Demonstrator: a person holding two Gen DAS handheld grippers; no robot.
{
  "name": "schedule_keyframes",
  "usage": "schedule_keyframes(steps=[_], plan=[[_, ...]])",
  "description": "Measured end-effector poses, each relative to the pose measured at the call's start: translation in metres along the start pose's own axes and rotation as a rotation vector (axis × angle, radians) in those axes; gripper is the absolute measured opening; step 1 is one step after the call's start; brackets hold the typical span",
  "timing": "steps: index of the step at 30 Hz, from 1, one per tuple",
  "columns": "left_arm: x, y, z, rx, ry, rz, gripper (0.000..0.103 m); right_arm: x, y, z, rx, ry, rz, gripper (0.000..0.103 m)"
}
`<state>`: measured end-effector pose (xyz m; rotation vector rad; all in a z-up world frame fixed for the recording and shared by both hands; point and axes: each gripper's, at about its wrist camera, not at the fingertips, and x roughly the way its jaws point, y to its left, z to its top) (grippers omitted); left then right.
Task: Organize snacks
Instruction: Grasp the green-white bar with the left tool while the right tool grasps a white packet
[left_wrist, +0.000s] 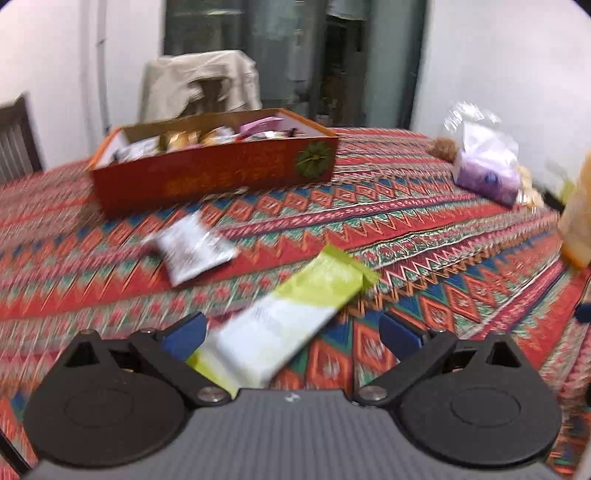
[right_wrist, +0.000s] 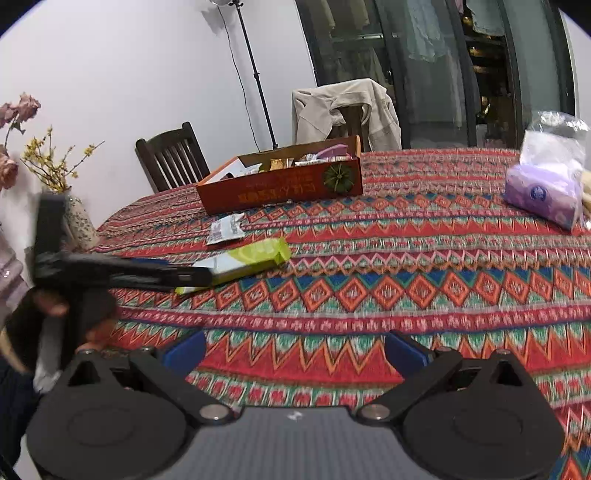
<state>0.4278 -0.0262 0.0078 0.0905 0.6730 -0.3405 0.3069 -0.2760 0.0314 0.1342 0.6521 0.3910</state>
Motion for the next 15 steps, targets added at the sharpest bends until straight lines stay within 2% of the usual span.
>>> schedule_keyframes(steps=[1,3,4,5,6,9,13,15], plan=[[0.009,-0.002,0.003,0.028,0.008,-0.005,0.095,0.004,-0.001,0.003,0.001,0.004,0.000,0.103],[0.023,-0.004,0.005,0.061,0.042,0.006,0.070,0.014,-0.004,0.010,0.002,0.015,-0.011,0.103],[0.029,-0.003,0.005,0.075,0.061,0.008,0.065,0.018,-0.004,0.012,0.001,0.017,-0.018,0.103],[0.029,0.000,0.005,0.070,0.048,-0.009,0.047,0.023,-0.006,0.016,0.001,0.016,-0.024,0.103],[0.026,0.003,0.005,0.063,0.042,-0.023,0.038,0.026,-0.007,0.019,0.004,0.014,-0.026,0.103],[0.009,0.019,-0.002,0.000,0.028,-0.009,0.036,0.044,-0.012,0.034,0.022,0.005,-0.030,0.103],[-0.048,0.059,-0.027,-0.156,-0.062,0.005,0.036,0.080,-0.003,0.060,-0.022,0.005,-0.008,0.103],[-0.079,0.083,-0.042,-0.244,-0.117,0.055,0.036,0.109,0.014,0.076,-0.081,0.006,0.026,0.103]])
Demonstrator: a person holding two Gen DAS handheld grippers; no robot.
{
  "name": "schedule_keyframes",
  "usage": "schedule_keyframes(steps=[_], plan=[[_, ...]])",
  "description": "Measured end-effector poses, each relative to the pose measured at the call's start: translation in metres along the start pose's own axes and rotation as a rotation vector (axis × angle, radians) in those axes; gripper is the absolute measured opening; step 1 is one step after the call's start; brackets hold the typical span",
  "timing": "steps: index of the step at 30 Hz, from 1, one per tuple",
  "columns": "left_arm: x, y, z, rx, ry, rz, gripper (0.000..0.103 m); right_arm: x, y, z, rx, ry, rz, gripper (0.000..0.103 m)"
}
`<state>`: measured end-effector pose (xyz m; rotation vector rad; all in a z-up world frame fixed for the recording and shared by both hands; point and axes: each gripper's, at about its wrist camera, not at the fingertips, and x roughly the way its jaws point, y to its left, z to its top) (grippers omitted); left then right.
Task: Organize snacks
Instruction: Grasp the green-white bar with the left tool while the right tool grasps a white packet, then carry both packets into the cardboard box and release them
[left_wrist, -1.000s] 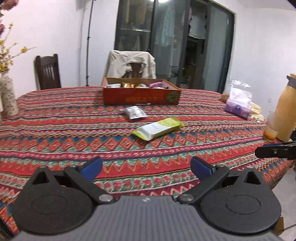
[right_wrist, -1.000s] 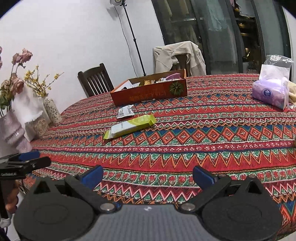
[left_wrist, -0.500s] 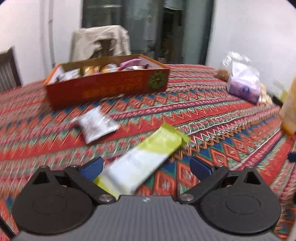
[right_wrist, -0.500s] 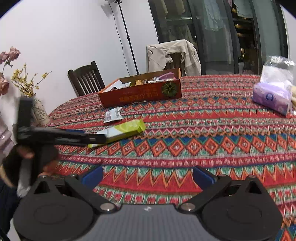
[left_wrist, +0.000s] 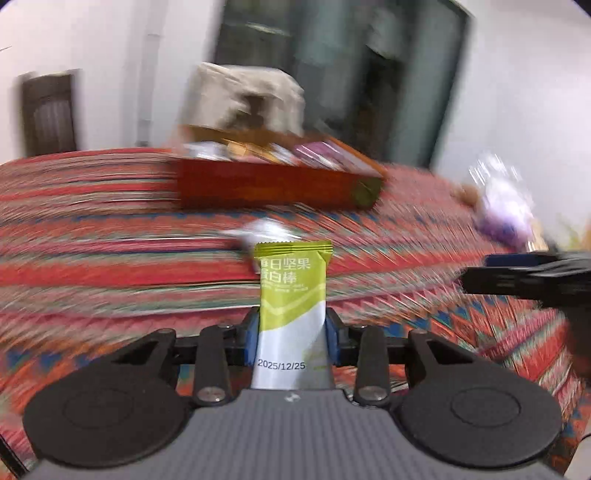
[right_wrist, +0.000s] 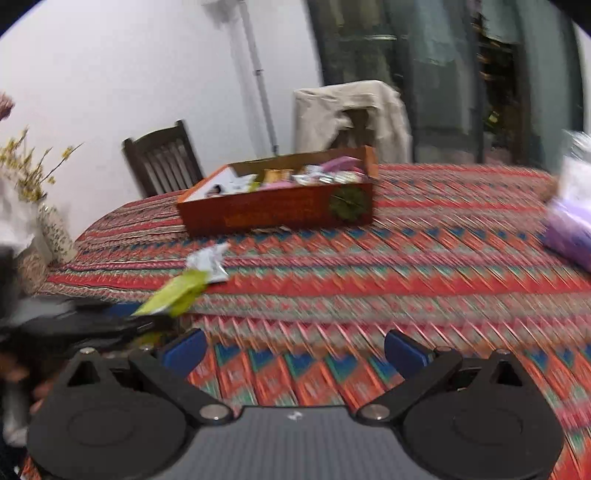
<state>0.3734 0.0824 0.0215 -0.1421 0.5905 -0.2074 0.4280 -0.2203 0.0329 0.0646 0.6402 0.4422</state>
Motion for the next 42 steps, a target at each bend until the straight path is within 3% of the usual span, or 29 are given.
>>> schedule_keyframes(steps=[3,5,6,9,11,13,16,22,29,33,42], plan=[[-0.027,0.045,-0.002,-0.083,-0.057,0.164,0.036,0.056,0.033,0.028,-0.073,-0.012,0.059,0.101],[-0.032,0.073,0.001,-0.081,-0.066,0.286,0.036,0.103,0.064,0.046,-0.156,0.008,0.089,0.099],[-0.034,0.083,0.003,-0.071,-0.080,0.329,0.036,0.121,0.078,0.053,-0.192,0.019,0.080,0.091],[-0.039,0.109,0.009,-0.062,-0.131,0.383,0.036,0.168,0.101,0.061,-0.237,0.064,0.041,0.075],[-0.037,0.121,0.012,-0.060,-0.133,0.410,0.036,0.186,0.104,0.061,-0.226,0.087,-0.002,0.070],[-0.032,0.123,0.015,0.001,-0.144,0.455,0.036,0.189,0.101,0.057,-0.218,0.085,-0.023,0.049],[-0.020,0.123,0.021,0.030,-0.152,0.478,0.036,0.179,0.095,0.053,-0.180,0.084,-0.015,0.045],[0.002,0.110,0.027,0.009,-0.161,0.390,0.036,0.114,0.069,0.046,-0.151,0.037,0.008,0.045],[0.021,0.065,0.035,-0.023,-0.149,0.333,0.036,0.023,0.028,0.027,-0.132,-0.020,-0.002,0.045],[0.024,0.034,0.032,0.036,-0.158,0.314,0.036,-0.024,0.004,0.017,-0.123,-0.049,-0.029,0.045],[0.023,0.004,0.063,0.031,-0.172,0.253,0.036,-0.053,-0.017,0.026,-0.079,-0.087,-0.013,0.045]])
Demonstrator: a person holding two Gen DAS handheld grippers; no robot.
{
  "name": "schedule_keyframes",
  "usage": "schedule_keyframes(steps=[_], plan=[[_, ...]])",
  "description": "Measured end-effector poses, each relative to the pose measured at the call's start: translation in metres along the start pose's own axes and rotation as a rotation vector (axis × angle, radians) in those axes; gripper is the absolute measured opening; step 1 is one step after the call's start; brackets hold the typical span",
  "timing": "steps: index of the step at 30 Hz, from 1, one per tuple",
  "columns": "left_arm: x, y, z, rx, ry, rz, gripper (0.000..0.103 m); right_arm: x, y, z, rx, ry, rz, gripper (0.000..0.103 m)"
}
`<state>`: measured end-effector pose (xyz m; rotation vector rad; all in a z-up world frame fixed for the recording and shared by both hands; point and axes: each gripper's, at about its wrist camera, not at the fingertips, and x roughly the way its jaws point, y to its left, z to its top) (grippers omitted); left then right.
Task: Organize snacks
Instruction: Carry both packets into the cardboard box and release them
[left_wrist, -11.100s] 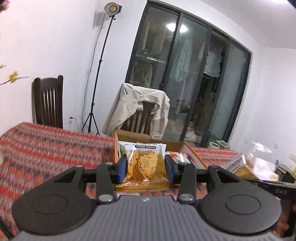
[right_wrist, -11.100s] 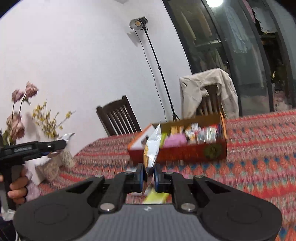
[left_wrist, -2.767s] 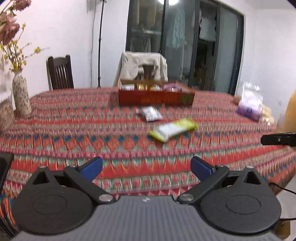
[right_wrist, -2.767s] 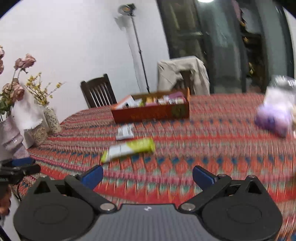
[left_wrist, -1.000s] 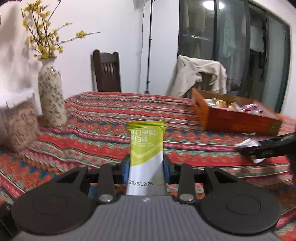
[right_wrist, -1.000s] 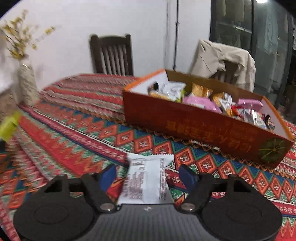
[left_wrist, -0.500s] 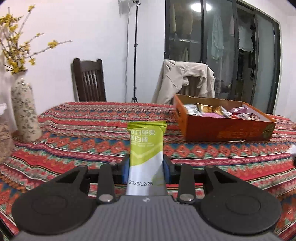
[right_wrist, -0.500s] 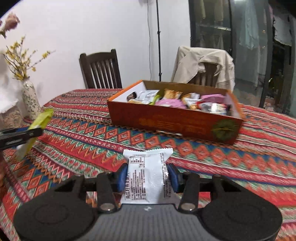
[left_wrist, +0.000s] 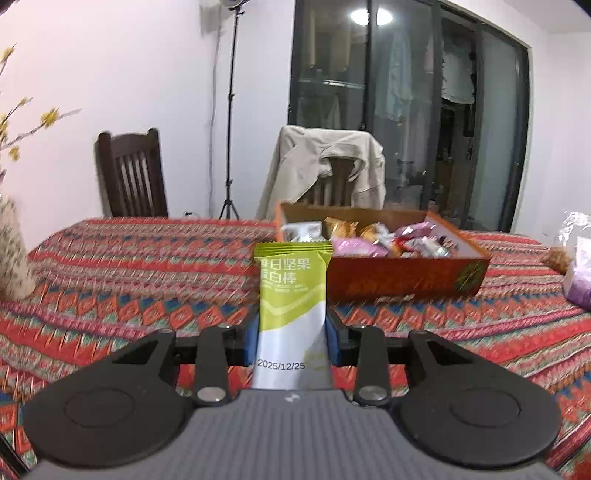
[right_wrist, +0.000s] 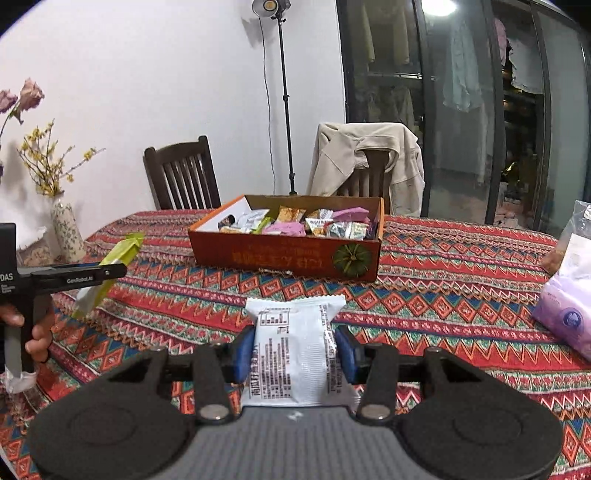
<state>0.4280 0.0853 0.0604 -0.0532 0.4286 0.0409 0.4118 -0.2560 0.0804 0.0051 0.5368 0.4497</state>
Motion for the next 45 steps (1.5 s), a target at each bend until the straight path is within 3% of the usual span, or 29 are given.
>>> schedule_keyframes(steps=[5,9,15,22,29,31,33,36,38,40,41,42,45], plan=[[0.016,-0.019,0.050,-0.026,-0.014,-0.089,0.036,0.028,-0.001,0.047,0.025,-0.015,0.056,0.045],[0.050,-0.041,0.092,0.001,-0.005,-0.122,0.036,0.073,-0.006,0.101,0.059,-0.002,0.107,0.045],[0.137,-0.069,0.120,0.062,0.044,-0.080,0.037,0.165,-0.014,0.154,0.080,0.052,0.081,0.046],[0.240,-0.061,0.130,-0.070,0.149,-0.113,0.036,0.278,-0.025,0.166,0.083,0.148,-0.006,0.046],[0.299,-0.059,0.125,-0.104,0.230,-0.120,0.036,0.360,-0.029,0.156,0.066,0.227,-0.055,0.049],[0.313,-0.062,0.123,-0.110,0.252,-0.124,0.036,0.366,-0.030,0.153,0.059,0.241,-0.056,0.065],[0.323,-0.064,0.119,-0.117,0.275,-0.129,0.036,0.361,-0.031,0.153,0.030,0.235,-0.044,0.067],[0.332,-0.071,0.113,-0.152,0.322,-0.135,0.038,0.341,-0.041,0.160,-0.009,0.205,-0.064,0.080],[0.336,-0.074,0.112,-0.180,0.373,-0.125,0.040,0.330,-0.049,0.167,-0.030,0.194,-0.099,0.081],[0.336,-0.077,0.111,-0.184,0.420,-0.103,0.049,0.318,-0.055,0.170,-0.057,0.178,-0.129,0.084],[0.335,-0.078,0.111,-0.181,0.420,-0.090,0.059,0.315,-0.057,0.171,-0.062,0.177,-0.142,0.084],[0.333,-0.077,0.112,-0.175,0.414,-0.075,0.062,0.310,-0.060,0.173,-0.057,0.174,-0.149,0.084],[0.317,-0.072,0.117,-0.158,0.411,-0.083,0.062,0.296,-0.070,0.179,-0.029,0.165,-0.149,0.084]])
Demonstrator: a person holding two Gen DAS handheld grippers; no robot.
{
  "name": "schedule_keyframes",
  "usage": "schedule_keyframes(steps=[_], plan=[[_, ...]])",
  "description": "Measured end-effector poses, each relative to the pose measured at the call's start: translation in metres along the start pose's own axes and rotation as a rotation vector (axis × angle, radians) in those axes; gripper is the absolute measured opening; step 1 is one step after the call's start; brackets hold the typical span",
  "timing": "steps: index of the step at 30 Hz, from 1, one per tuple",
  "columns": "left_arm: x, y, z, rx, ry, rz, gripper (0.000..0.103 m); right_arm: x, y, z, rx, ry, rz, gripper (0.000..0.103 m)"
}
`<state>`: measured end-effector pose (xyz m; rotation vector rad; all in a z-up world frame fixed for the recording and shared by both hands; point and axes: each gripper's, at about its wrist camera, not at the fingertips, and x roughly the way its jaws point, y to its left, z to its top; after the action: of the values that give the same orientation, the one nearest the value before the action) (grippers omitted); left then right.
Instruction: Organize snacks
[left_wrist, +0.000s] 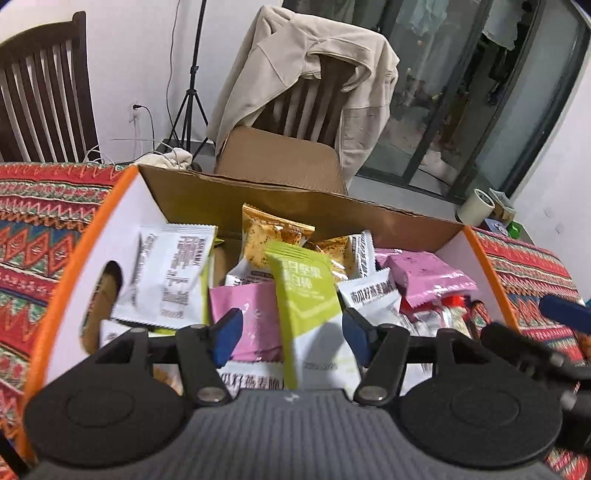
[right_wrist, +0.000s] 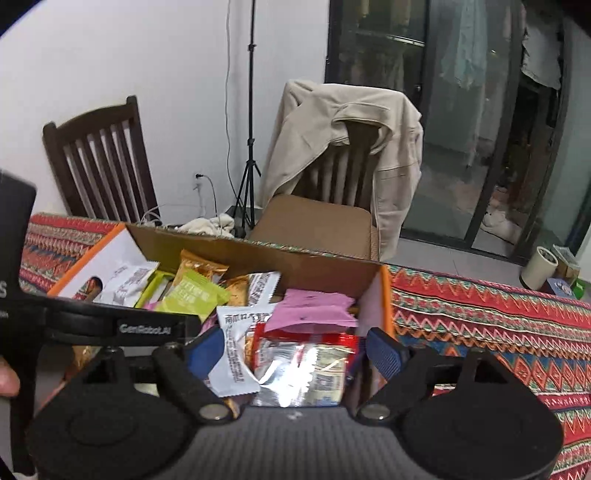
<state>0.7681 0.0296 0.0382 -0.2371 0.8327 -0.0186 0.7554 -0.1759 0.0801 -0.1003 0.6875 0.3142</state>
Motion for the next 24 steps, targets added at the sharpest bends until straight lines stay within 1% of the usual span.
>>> schedule_keyframes(steps=[1,2,4,7,8,9,10,12,14,16,17,20,24], plan=[[-0.009,0.002,0.001,0.010,-0.005,-0.006,0.063,-0.006,-0.003,0.001,0.005,-0.005,-0.001,0.084],[-0.019,0.002,0.002,0.028,-0.013,-0.006,0.066,-0.011,-0.004,0.003,0.009,-0.009,-0.003,0.084],[-0.047,0.006,0.005,0.072,-0.048,0.002,0.070,-0.026,-0.008,0.006,0.015,-0.018,-0.001,0.084],[-0.091,0.012,0.007,0.130,-0.098,0.011,0.081,-0.054,-0.018,0.012,0.045,-0.024,0.021,0.084],[-0.106,0.013,0.009,0.150,-0.110,0.009,0.086,-0.065,-0.021,0.014,0.051,-0.030,0.017,0.084],[-0.123,0.016,0.008,0.171,-0.125,0.010,0.089,-0.076,-0.023,0.016,0.050,-0.038,0.006,0.085],[-0.143,0.019,0.006,0.193,-0.143,0.019,0.091,-0.088,-0.025,0.017,0.047,-0.044,-0.005,0.088],[-0.177,0.024,0.002,0.209,-0.180,0.044,0.100,-0.112,-0.029,0.020,0.032,-0.058,-0.022,0.089],[-0.207,0.028,-0.003,0.205,-0.219,0.040,0.100,-0.143,-0.030,0.018,0.014,-0.075,-0.031,0.091],[-0.234,0.033,-0.009,0.193,-0.256,0.041,0.101,-0.170,-0.031,0.014,0.012,-0.098,-0.031,0.100],[-0.247,0.033,-0.013,0.188,-0.271,0.044,0.102,-0.183,-0.031,0.012,0.016,-0.114,-0.032,0.102],[-0.276,0.032,-0.025,0.185,-0.300,0.043,0.102,-0.213,-0.025,0.003,0.019,-0.135,-0.033,0.102],[-0.321,0.026,-0.055,0.179,-0.361,0.032,0.103,-0.248,-0.016,-0.011,0.019,-0.165,-0.024,0.102]])
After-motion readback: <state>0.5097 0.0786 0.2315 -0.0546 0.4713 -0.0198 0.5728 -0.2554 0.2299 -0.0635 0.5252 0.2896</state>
